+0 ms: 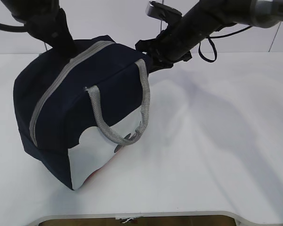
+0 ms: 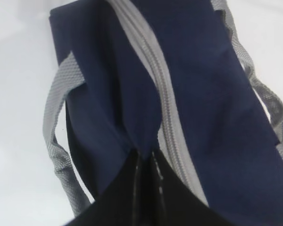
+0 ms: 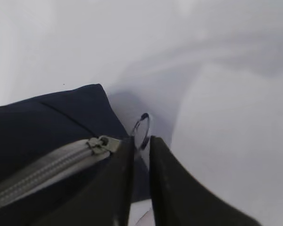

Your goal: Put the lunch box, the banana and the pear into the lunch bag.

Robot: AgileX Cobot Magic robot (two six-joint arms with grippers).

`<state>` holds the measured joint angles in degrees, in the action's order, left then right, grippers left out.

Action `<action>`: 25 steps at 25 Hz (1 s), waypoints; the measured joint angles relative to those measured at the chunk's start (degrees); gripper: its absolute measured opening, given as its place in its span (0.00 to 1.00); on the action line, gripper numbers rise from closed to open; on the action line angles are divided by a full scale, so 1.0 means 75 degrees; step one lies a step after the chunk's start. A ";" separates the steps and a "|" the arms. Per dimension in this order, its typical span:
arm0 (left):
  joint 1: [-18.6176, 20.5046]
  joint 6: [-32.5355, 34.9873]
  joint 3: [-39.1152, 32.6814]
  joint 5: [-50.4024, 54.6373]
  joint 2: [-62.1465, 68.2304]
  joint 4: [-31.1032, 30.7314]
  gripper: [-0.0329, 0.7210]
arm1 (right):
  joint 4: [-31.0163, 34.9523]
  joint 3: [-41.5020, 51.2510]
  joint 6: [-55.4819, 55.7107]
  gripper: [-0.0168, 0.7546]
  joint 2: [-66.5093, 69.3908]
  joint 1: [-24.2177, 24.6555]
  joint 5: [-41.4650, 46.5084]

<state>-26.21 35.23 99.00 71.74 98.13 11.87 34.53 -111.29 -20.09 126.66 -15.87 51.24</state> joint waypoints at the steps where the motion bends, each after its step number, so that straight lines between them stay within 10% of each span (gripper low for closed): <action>1: 0.0000 -0.0041 0.0000 0.0000 0.0000 0.0021 0.03 | 0.0000 -0.0013 0.0000 0.17 0.0000 0.0000 0.0064; 9: 0.0000 -0.0346 0.0000 -0.0015 -0.0030 0.0044 0.20 | -0.0067 -0.0954 0.0000 0.65 0.0007 0.0000 0.0816; 15: 0.0000 -0.0712 0.0000 -0.0063 -0.0058 0.0056 0.52 | -0.0523 -0.2319 0.0190 0.70 0.0007 0.0000 0.2198; 25: 0.0000 -0.2180 0.0000 -0.0063 -0.0126 -0.0575 0.56 | -0.2742 -0.3085 0.1186 0.70 -0.0496 0.0016 0.2742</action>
<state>-26.21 18.89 99.00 71.26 97.19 7.56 13.97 -134.42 -11.20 122.95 -15.75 71.81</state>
